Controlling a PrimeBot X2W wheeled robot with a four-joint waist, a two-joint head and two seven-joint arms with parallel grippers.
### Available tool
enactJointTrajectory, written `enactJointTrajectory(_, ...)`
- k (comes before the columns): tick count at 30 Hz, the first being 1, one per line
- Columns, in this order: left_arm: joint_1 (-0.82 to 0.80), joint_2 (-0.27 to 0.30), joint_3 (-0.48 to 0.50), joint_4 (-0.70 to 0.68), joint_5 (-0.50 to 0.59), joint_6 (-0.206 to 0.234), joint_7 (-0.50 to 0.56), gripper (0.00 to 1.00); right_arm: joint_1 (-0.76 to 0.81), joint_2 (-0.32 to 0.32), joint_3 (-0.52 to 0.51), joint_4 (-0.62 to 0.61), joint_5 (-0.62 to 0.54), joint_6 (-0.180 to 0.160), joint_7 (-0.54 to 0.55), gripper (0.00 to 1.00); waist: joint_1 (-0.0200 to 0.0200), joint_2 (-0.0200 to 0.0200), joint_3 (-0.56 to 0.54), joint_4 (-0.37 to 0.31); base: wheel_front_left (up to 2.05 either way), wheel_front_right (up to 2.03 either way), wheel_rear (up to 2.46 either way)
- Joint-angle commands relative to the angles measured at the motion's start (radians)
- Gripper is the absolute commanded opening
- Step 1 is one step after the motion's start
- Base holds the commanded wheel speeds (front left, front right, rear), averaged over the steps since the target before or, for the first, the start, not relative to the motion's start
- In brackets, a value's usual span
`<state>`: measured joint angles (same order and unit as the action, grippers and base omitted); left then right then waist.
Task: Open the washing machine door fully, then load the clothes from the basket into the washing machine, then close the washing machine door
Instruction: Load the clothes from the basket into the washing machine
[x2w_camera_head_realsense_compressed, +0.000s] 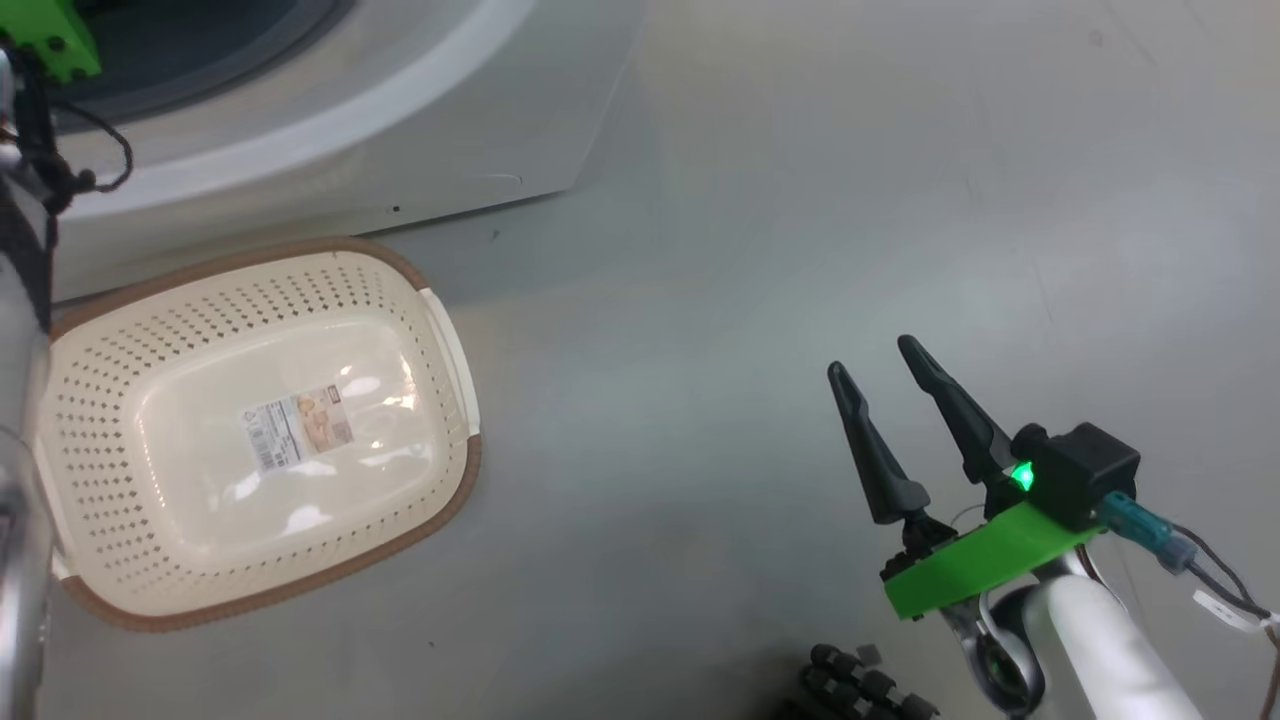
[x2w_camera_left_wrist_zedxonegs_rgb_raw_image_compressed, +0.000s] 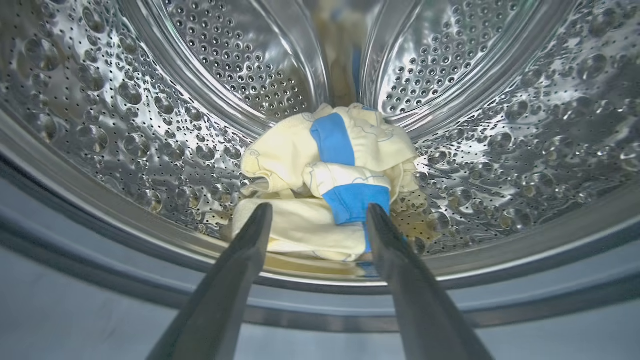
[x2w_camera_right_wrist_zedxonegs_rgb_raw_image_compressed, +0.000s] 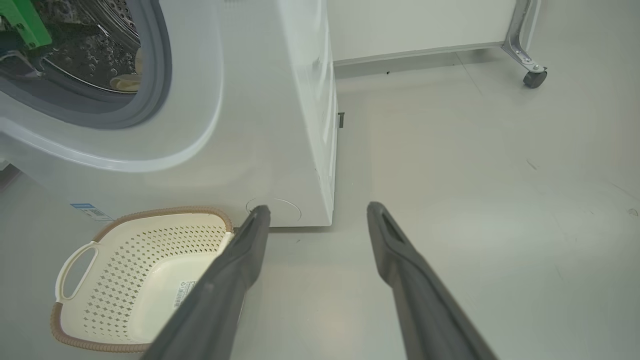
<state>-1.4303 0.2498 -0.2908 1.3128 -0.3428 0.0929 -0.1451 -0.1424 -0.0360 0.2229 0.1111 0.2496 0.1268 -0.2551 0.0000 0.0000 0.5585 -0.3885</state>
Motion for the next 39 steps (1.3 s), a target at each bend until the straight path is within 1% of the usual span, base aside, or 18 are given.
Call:
enactJointTrajectory(1,-0.006,0.024,0.009,-0.025,-0.003,-0.005,-0.018,1.0,-0.014,-0.014,0.012,-0.02,-0.015,0.004,-0.007,1.0,0.0,0.0,-0.021,0.012,0.0,0.0,0.0)
enactJointTrajectory(3,0.023,0.014,0.01,-0.025,-0.01,-0.009,-0.039,1.0,-0.021,-0.014,0.011,-0.016,-0.028,0.004,-0.007,1.0,0.0,0.0,-0.046,0.019,0.0,0.0,0.0)
enactJointTrajectory(9,0.112,-0.005,0.008,-0.024,-0.028,-0.039,-0.071,1.0,-0.037,-0.015,-0.002,-0.003,-0.068,0.004,-0.007,1.0,0.0,0.0,-0.116,0.043,0.0,0.0,0.0)
enactJointTrajectory(12,0.165,-0.026,0.005,-0.025,-0.037,-0.063,-0.093,1.0,-0.035,-0.019,-0.016,0.001,-0.083,0.004,-0.007,1.0,0.0,0.0,-0.163,0.067,0.0,0.0,0.0)
enactJointTrajectory(19,0.286,-0.078,-0.001,-0.073,-0.044,-0.084,-0.115,1.0,-0.003,-0.03,-0.057,0.004,-0.1,0.004,-0.007,1.0,0.0,0.0,-0.235,0.129,0.0,0.0,0.0)
enactJointTrajectory(28,0.547,-0.098,0.031,-0.304,-0.026,-0.058,-0.116,1.0,0.058,-0.041,-0.105,-0.007,-0.117,0.004,-0.007,1.0,0.0,0.0,-0.314,0.19,0.0,0.0,0.0)
enactJointTrajectory(36,0.744,-0.118,0.105,-0.521,-0.007,-0.023,-0.117,1.0,0.084,-0.06,-0.121,-0.015,-0.129,0.004,-0.007,1.0,0.0,0.0,-0.36,0.234,0.0,0.0,0.0)
enactJointTrajectory(38,0.789,-0.12,0.122,-0.567,0.005,-0.018,-0.117,1.0,0.089,-0.063,-0.122,-0.016,-0.13,0.004,-0.007,1.0,0.0,0.0,-0.368,0.24,0.0,0.0,0.0)
enactJointTrajectory(39,0.789,-0.12,0.122,-0.567,0.005,-0.018,-0.117,1.0,0.089,-0.063,-0.122,-0.016,-0.13,0.004,-0.007,1.0,0.0,0.0,-0.368,0.24,0.0,0.0,0.0)
